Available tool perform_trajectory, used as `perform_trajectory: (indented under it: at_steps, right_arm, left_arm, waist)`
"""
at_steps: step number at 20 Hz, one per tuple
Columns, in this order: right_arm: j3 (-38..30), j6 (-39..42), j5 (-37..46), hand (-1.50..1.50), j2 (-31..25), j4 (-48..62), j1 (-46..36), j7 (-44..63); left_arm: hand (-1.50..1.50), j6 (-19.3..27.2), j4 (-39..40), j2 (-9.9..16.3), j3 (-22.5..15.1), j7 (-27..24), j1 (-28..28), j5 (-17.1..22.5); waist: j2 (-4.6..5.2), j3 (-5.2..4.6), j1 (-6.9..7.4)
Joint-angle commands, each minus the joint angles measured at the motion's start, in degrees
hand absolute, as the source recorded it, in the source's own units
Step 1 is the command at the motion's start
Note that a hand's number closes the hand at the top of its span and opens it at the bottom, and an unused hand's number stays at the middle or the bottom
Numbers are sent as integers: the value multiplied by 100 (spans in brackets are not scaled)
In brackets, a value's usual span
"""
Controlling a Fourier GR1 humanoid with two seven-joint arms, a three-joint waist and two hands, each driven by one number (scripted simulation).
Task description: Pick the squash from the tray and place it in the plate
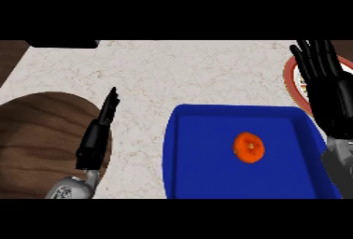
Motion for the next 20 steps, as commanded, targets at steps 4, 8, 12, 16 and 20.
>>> perform_trajectory:
  at_steps: [4, 8, 12, 16, 20]
  right_arm:
    - [-834, -249, 179, 150, -530, 36, 288, 140]
    - [-1128, -1022, 1676, 150, -1640, 944, 1052, 565]
    - [-1469, -2220, 1625, -150, -410, 416, 1805, -213]
    - [-1486, -1903, 1396, -150, 179, -60, 2689, -1292]
    - [-1362, -1647, 1845, -150, -421, -892, 2969, -250]
  left_arm:
    - [0, -362, 448, 155, 559, 841, 543, 812]
    - [0, -464, 604, -19, 535, 1004, 879, 1130]
    - [0, -789, 693, 55, 651, 1097, 930, 1399]
    - [0, -922, 256, 127, 658, 1351, 1059, 1447]
    - [0, -1050, 341, 128, 679, 1473, 963, 1383]
  waist:
    - [63, -39, -232]
    - [132, -88, -528]
    - [46, -37, -391]
    - [46, -32, -228]
    - [51, -41, -201]
